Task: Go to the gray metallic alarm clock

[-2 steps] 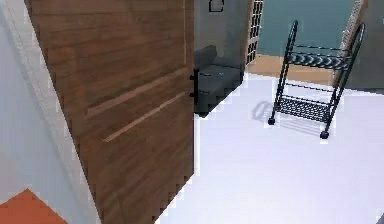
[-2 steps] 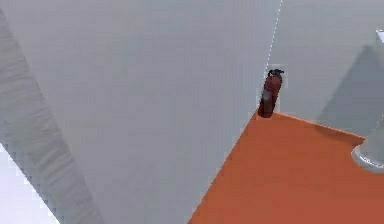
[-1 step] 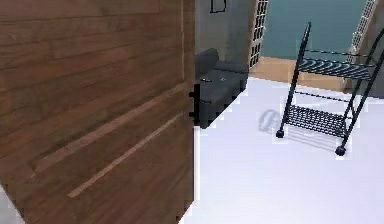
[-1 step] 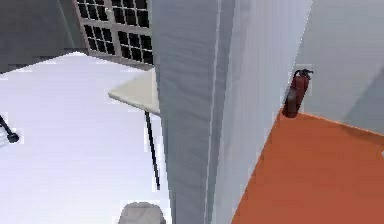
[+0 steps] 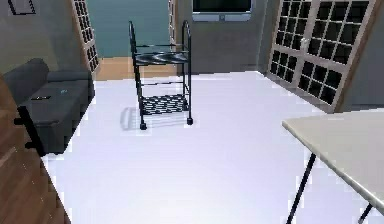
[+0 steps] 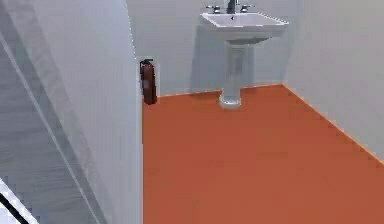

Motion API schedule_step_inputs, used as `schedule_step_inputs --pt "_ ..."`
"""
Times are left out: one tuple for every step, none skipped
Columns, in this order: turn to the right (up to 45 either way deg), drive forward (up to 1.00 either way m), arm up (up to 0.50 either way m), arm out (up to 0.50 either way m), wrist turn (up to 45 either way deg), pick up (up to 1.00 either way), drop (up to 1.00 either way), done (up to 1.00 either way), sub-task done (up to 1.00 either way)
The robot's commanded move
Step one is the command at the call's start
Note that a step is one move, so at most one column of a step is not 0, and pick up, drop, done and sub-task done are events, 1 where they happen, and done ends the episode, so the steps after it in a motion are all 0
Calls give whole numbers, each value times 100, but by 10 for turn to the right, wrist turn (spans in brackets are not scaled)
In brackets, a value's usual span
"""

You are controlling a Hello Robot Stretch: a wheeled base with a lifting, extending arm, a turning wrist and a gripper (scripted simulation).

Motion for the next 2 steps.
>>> schedule_step_inputs --pt "0 100 0 0 0 0 0 0 0" --pt "0 50 0 0 0 0 0 0 0"
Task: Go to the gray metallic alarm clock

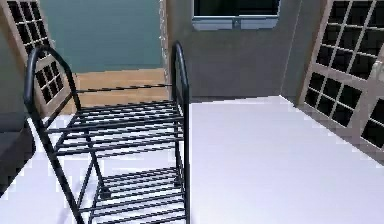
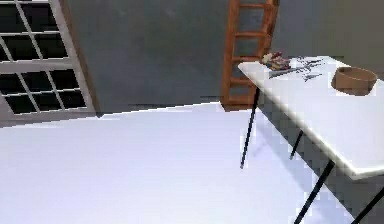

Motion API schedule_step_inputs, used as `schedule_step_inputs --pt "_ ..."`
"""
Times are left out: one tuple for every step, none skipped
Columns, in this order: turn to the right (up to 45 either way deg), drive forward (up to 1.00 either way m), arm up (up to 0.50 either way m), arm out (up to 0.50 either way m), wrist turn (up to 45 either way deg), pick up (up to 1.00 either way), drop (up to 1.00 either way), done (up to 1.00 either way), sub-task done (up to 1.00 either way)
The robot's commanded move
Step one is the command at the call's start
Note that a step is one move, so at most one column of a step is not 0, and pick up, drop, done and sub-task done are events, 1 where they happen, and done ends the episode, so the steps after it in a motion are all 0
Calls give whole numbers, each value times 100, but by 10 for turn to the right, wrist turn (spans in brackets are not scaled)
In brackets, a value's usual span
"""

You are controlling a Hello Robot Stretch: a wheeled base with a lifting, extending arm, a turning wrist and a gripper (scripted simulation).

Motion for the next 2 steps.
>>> schedule_step_inputs --pt "330 0 0 0 0 0 0 0 0" --pt "0 85 0 0 0 0 0 0 0"
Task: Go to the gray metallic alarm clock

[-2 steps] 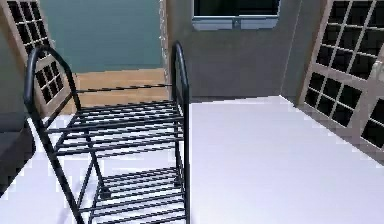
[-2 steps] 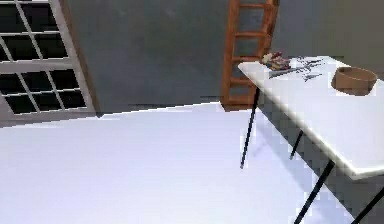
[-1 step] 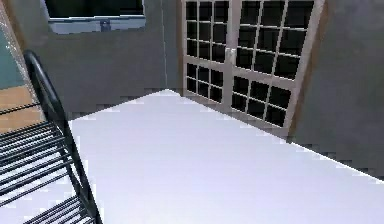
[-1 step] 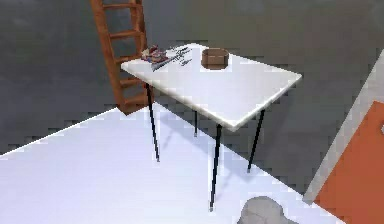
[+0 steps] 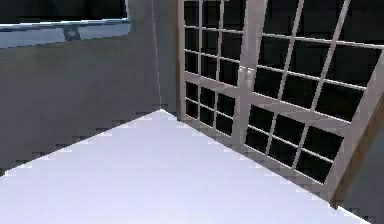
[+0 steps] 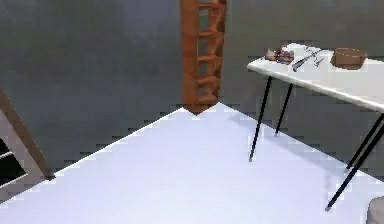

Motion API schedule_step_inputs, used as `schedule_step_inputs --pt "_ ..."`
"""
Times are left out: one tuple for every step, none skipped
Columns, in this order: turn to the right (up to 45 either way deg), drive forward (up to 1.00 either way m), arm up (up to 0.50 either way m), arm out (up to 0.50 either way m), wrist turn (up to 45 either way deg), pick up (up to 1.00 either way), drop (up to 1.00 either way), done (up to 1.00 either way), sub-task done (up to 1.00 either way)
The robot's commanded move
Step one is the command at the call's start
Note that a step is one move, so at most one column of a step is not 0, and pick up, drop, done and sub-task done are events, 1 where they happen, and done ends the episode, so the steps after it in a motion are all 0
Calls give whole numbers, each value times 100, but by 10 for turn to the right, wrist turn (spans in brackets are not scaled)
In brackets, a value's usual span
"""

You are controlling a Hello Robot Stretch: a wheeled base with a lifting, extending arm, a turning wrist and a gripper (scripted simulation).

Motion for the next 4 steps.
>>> schedule_step_inputs --pt "330 0 0 0 0 0 0 0 0" --pt "0 5 0 0 0 0 0 0 0" --pt "-450 0 0 0 0 0 0 0 0" --pt "-300 0 0 0 0 0 0 0 0"
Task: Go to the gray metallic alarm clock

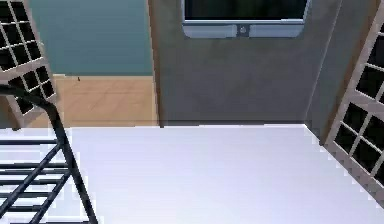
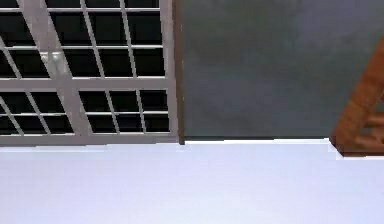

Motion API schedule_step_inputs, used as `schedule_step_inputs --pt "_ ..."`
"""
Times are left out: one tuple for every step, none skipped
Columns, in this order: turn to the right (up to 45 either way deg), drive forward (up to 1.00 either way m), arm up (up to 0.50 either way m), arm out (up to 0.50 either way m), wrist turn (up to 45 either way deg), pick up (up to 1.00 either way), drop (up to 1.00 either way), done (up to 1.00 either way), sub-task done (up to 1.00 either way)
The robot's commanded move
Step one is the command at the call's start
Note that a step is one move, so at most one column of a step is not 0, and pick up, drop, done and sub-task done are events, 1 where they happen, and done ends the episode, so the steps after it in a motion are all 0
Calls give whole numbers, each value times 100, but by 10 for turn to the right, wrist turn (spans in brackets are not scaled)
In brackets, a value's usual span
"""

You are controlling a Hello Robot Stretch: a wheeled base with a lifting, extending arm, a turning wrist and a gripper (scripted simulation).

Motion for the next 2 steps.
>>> schedule_step_inputs --pt "0 90 0 0 0 0 0 0 0" --pt "-330 0 0 0 0 0 0 0 0"
